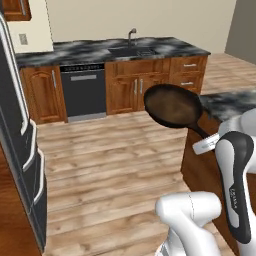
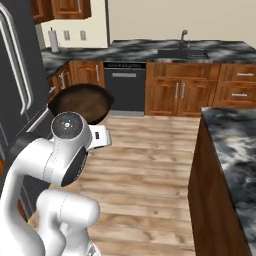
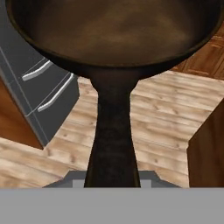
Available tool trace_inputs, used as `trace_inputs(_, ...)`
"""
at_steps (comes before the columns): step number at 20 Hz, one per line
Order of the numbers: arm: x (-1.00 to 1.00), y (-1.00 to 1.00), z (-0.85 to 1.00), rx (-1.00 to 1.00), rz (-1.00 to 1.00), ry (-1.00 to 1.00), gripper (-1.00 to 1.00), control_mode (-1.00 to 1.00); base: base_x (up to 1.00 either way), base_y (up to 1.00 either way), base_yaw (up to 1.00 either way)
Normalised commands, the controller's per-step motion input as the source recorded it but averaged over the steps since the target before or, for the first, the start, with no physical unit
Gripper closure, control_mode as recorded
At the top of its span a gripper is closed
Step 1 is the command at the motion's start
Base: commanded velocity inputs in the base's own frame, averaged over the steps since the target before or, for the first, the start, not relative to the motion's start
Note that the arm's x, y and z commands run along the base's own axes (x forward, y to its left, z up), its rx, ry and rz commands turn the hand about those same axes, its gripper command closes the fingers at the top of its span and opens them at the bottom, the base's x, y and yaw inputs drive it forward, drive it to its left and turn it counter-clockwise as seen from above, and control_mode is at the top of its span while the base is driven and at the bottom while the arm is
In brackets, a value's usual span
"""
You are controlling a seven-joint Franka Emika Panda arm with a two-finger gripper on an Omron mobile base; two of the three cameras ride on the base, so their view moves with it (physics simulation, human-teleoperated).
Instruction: Move the pot and pan from the stove into the sink.
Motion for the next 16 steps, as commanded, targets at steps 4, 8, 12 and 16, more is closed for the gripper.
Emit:
trace_inputs(4, 0.00, 0.00, 0.00, 0.00, 0.00, 0.00, 1.00, 1.00, 0.97, 0.10, 0.00)
trace_inputs(8, 0.00, 0.00, 0.00, 0.00, 0.00, 0.00, 1.00, 1.00, 1.00, 0.13, 0.00)
trace_inputs(12, 0.00, 0.00, 0.00, 0.00, 0.00, 0.00, 1.00, 1.00, 1.00, 0.14, 0.00)
trace_inputs(16, 0.00, 0.00, 0.00, 0.00, 0.00, 0.00, 1.00, 1.00, 1.00, 0.14, 0.00)
